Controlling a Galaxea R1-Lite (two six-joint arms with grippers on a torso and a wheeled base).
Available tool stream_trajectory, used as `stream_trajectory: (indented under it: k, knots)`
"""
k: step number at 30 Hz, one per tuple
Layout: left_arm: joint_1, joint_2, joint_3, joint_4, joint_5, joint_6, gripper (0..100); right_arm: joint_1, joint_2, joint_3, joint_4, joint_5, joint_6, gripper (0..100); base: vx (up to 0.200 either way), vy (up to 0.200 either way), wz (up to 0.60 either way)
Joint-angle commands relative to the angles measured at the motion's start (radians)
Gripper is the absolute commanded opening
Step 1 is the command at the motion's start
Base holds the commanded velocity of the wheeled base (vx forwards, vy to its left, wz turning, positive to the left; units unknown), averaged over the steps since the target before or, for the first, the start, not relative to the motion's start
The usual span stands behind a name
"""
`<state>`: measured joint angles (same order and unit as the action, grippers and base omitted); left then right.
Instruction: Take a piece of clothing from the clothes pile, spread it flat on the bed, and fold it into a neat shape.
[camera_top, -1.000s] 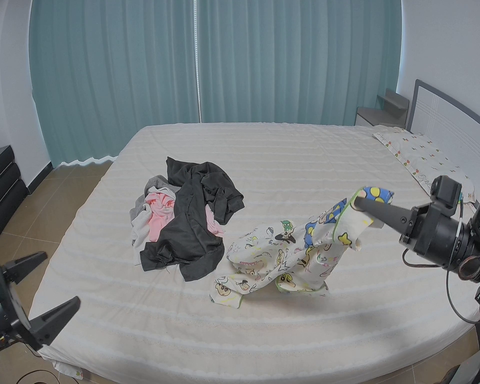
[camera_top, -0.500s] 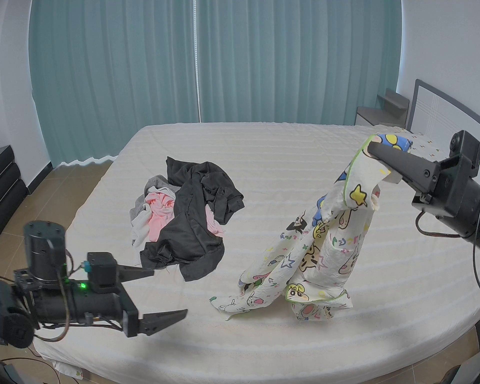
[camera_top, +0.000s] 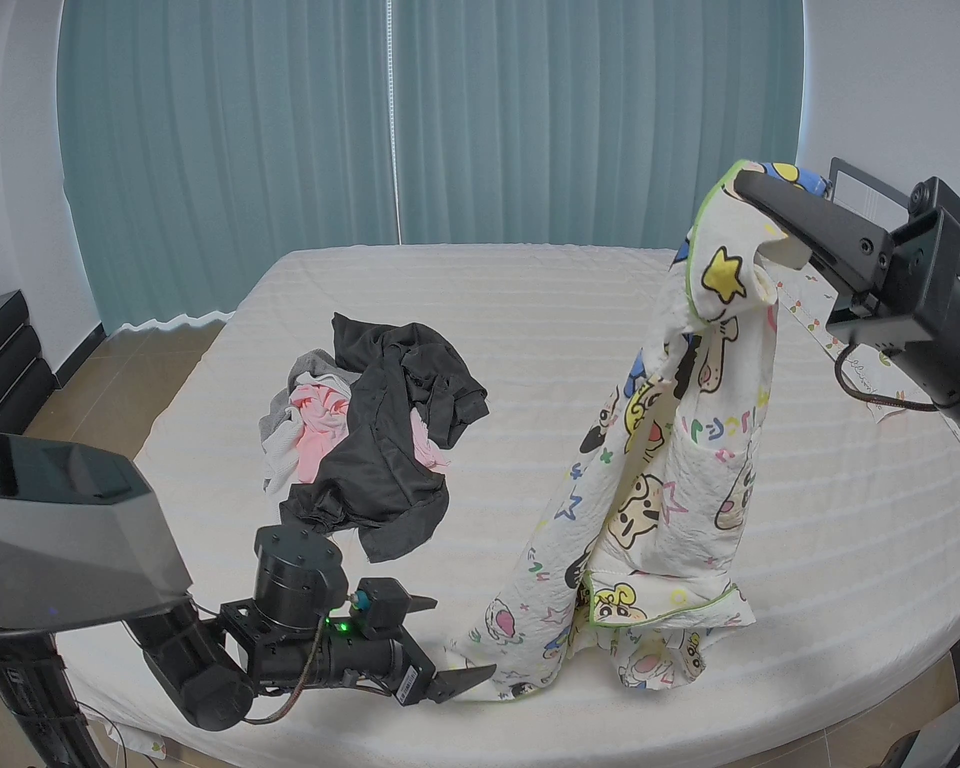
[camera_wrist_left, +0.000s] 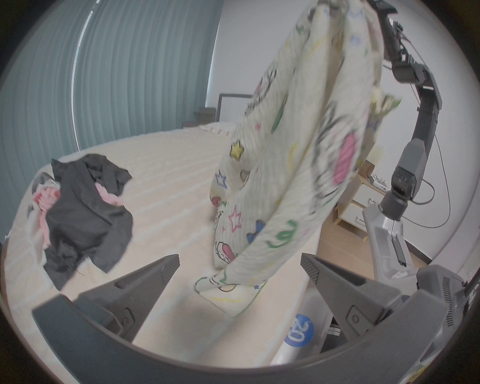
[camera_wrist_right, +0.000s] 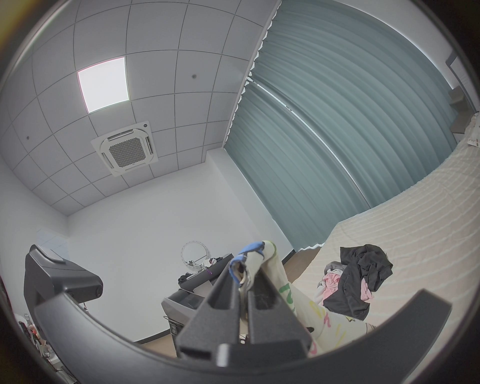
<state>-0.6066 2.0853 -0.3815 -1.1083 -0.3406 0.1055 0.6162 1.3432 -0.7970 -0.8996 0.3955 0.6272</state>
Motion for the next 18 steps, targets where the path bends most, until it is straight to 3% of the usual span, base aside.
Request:
stream_trajectory:
  k: [1,18]
  knots:
    - [-0.009,0.061,-0.007,-0.002,-0.015,-0.001,100,0.002,0.028,-0.016,-0.001,0.0,0.0,0,0.0,0.0,0.0]
    - [-0.015,0.159,-0.039,-0.024,-0.238,-0.067,100,0.004,0.067,-0.068,-0.001,-0.007,0.002,0,0.0,0.0,0.0]
